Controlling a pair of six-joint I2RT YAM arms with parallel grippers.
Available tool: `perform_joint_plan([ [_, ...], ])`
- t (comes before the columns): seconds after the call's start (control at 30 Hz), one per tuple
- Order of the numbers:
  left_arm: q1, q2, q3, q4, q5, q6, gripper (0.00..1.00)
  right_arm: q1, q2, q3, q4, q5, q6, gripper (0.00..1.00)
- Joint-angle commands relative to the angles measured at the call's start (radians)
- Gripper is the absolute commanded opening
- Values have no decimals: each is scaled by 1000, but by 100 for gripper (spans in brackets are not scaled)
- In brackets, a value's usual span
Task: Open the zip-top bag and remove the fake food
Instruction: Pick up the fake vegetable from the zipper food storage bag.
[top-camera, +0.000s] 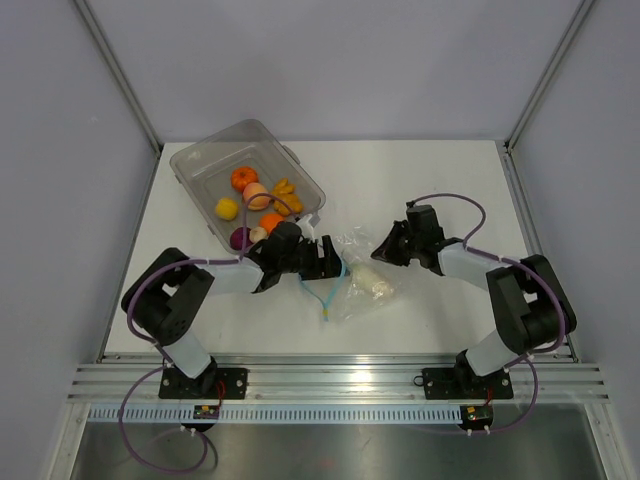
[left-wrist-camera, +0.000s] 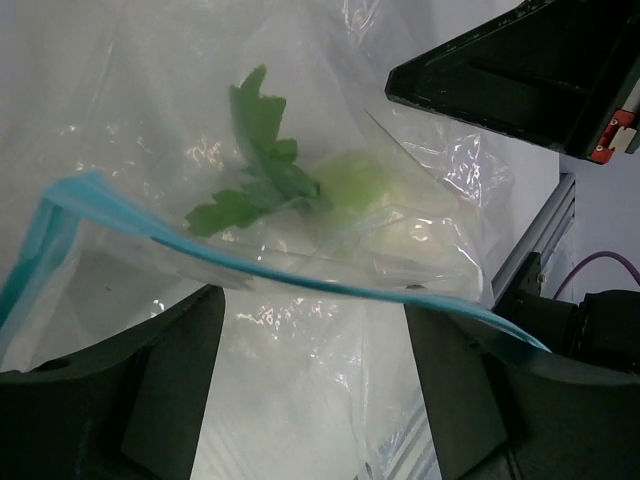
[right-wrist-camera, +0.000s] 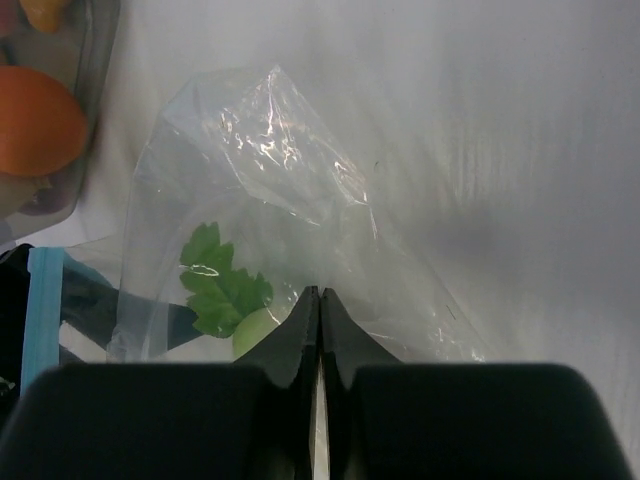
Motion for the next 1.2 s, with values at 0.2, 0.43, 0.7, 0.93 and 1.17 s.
perform_joint_plan([
  [0.2, -5, 27, 39, 52, 34, -6, 76, 20, 0, -51, 193, -97, 84, 0],
  [0.43, -11, 38, 37, 80, 43, -13, 77, 18, 49, -85, 335, -229, 177, 0],
  [0.7, -20, 44, 66, -38, -33, -4, 76, 18, 28, -97, 352, -232, 173, 0],
  [0.93, -21, 29, 63, -69, -130, -1, 76, 20, 23, -108, 382, -244, 171, 0],
  [1.17, -21, -19, 33, -52, -181, -6, 73, 20, -38, -140, 372, -191, 164, 0],
])
